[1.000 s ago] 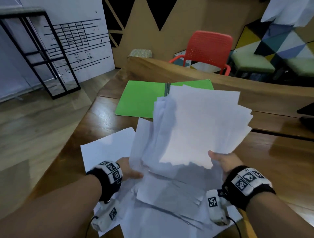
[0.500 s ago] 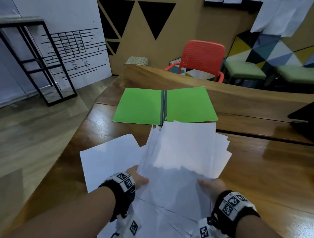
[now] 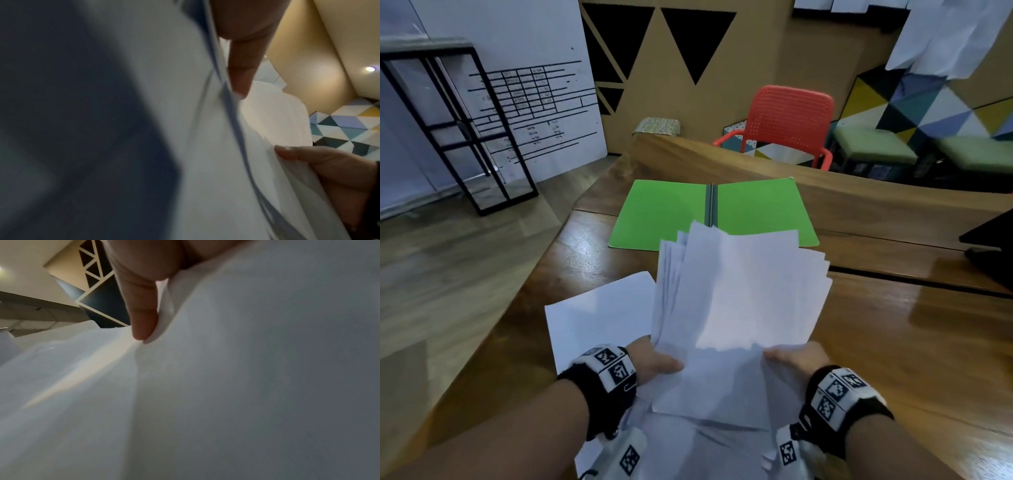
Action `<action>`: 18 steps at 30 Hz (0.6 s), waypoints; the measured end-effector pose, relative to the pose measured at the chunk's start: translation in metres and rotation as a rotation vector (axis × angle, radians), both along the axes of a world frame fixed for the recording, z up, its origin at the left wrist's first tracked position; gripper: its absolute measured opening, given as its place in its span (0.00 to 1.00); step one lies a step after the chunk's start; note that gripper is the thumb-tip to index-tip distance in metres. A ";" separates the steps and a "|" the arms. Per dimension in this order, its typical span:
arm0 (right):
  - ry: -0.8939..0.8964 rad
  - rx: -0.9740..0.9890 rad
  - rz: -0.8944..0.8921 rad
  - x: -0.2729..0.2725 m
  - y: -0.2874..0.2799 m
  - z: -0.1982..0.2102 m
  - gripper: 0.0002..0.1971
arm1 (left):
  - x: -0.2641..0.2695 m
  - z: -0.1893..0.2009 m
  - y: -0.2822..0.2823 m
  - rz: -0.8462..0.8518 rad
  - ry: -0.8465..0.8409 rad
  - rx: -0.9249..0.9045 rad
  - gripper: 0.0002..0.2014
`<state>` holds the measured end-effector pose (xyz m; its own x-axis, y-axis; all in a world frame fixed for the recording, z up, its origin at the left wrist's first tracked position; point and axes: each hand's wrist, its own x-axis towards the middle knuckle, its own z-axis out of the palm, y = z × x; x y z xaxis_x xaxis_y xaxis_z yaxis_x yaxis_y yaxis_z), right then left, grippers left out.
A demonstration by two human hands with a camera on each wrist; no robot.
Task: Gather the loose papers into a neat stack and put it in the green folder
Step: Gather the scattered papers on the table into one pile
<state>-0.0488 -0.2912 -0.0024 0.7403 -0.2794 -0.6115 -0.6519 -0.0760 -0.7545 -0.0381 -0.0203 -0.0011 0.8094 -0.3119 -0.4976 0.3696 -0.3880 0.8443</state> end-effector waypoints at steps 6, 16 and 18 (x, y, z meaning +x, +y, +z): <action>-0.089 0.000 0.055 0.004 -0.002 0.015 0.06 | 0.000 0.006 0.016 -0.009 -0.109 -0.044 0.33; -0.097 -0.280 0.593 0.011 0.004 0.045 0.09 | -0.001 0.021 0.014 0.140 0.013 0.118 0.32; 0.094 -0.503 0.845 0.011 -0.007 0.049 0.08 | 0.003 0.002 0.024 0.214 0.026 0.095 0.37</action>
